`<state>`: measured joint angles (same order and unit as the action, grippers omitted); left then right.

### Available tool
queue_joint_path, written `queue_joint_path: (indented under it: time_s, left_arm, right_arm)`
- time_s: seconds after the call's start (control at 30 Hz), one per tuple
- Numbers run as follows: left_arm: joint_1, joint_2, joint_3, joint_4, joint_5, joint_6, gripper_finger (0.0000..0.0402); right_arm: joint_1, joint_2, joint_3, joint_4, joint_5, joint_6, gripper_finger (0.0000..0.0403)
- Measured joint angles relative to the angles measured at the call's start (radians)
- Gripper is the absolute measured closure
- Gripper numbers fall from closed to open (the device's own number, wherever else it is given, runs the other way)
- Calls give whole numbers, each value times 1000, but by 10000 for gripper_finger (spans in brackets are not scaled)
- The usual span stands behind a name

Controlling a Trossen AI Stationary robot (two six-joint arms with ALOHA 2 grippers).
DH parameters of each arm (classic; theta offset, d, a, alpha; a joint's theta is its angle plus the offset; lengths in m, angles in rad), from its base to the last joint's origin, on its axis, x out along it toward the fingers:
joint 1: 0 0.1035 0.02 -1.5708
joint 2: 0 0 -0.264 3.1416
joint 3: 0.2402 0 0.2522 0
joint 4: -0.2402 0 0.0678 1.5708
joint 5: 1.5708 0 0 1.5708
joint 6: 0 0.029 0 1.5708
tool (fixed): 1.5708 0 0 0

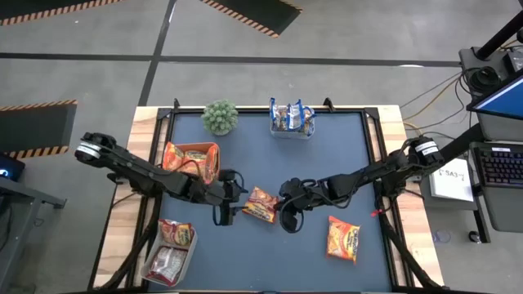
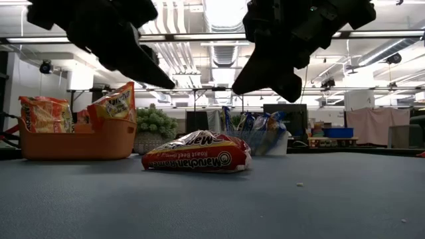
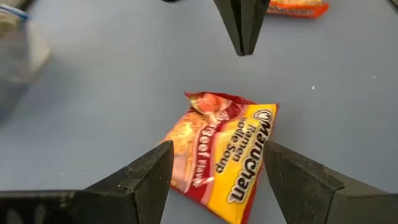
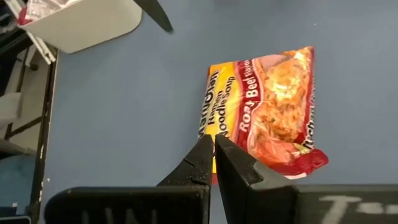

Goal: Sort Maruchan noodles
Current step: Put the red noodle pack into the gray bin

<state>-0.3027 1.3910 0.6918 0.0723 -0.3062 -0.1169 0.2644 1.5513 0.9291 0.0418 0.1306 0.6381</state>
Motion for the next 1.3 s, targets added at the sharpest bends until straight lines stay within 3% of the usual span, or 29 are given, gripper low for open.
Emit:
queue_joint_path:
  time_s: [0.5, 0.67, 0.93, 1.3]
  left_arm:
    - [-21, 274, 125, 7, 5, -157, 171]
    - [-37, 298, 160, -6, 3, -179, 171]
    - [-53, 297, 164, -52, 3, -198, 171]
    - [-57, 310, 163, -144, 9, -234, 171]
  right_arm:
    - [91, 1, -9, 1, 3, -146, 394]
    - [111, 1, -35, 12, 27, -179, 394]
    - [105, -5, -161, 227, 28, -179, 394]
    - [49, -5, -178, 244, 78, -1, 393]
